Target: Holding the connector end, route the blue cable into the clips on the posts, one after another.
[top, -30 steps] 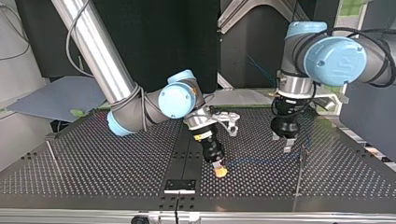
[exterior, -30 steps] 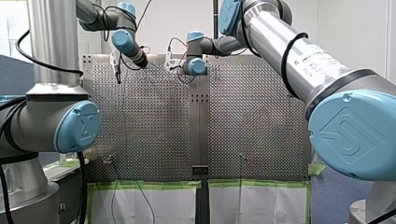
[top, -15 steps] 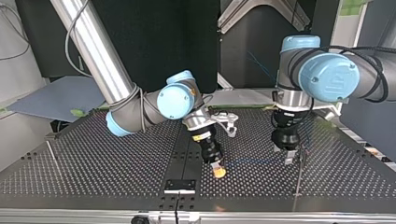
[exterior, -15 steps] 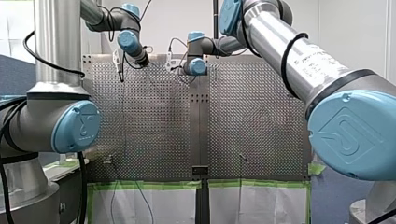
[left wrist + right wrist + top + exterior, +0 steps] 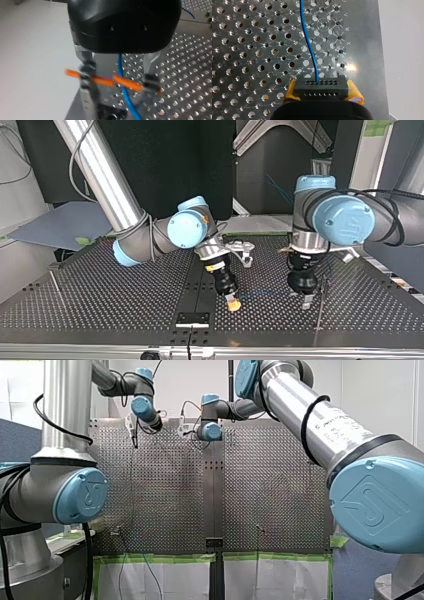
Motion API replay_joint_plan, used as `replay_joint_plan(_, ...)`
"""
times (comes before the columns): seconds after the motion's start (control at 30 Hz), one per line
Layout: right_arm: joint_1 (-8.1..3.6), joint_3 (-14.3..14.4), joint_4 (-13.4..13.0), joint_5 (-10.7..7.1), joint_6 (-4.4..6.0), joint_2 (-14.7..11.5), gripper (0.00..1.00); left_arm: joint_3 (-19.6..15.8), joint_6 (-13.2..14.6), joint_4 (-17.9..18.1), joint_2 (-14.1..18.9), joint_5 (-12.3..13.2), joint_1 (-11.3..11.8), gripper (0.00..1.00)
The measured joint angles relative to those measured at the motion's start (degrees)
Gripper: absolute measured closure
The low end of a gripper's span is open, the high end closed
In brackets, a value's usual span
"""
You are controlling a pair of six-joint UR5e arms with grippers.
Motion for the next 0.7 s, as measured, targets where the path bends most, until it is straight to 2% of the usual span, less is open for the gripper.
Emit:
replay_joint_plan(0.47, -0.05, 0.02, 0.04, 0.00, 0.00, 0.00, 1.00, 0.17, -0.34, 0.30, -0.47, -1.25, 0.80, 0.00)
replay_joint_plan(0.7, -0.04, 0.00, 0.09, 0.00, 0.00, 0.00, 1.00, 0.17, -0.44, 0.37, -0.48, -0.53, 0.70, 0.00)
